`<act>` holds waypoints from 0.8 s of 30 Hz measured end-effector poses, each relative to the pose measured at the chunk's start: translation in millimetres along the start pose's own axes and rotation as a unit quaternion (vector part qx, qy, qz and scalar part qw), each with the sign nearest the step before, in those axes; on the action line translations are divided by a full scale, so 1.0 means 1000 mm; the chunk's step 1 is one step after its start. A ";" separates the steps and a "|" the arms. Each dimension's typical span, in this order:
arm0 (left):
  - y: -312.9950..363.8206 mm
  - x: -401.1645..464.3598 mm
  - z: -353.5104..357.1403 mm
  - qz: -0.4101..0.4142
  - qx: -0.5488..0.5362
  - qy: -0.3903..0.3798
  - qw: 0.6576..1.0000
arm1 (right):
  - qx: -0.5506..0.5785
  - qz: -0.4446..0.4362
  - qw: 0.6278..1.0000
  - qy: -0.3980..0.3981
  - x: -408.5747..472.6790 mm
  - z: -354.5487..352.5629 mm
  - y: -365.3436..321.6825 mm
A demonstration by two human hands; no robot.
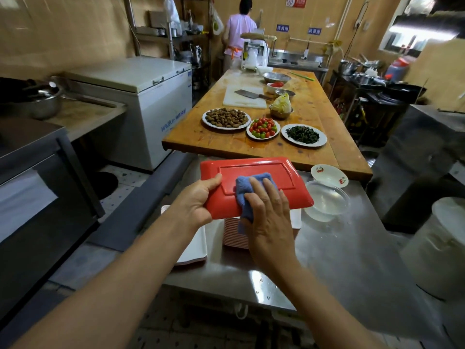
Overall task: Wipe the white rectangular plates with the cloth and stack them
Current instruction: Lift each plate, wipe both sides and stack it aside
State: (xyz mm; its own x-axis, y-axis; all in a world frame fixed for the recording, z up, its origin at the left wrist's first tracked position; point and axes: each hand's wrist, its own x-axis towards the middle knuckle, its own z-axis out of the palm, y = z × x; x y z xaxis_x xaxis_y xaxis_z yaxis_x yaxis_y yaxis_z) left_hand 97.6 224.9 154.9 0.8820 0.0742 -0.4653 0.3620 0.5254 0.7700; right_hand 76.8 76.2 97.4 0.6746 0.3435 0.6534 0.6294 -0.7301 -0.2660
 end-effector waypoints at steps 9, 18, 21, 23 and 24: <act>-0.005 -0.009 -0.017 0.072 -0.038 0.005 0.997 | 0.096 0.047 0.985 -0.137 0.036 0.015 -0.028; 0.005 -0.007 -0.067 0.079 -0.032 0.045 0.995 | 0.134 0.139 0.974 -0.119 0.032 0.026 0.022; 0.005 -0.003 -0.083 0.078 -0.040 0.070 0.994 | 0.196 0.192 0.958 -0.079 0.023 0.038 0.019; 0.006 -0.002 -0.094 0.080 -0.048 0.082 0.992 | 0.229 0.235 0.942 -0.076 0.020 0.045 0.016; 0.006 -0.002 -0.100 0.081 -0.048 0.087 0.992 | 0.232 0.246 0.938 -0.079 0.019 0.048 0.016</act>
State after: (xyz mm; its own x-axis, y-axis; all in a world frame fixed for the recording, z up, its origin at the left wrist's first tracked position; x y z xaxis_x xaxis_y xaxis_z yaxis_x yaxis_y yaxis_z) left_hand 67.8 313.0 117.0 0.8572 0.3053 -0.4147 0.1823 0.5732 0.7988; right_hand 117.7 99.7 71.2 0.9529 0.1424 0.2678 0.3028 -0.4993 -0.8118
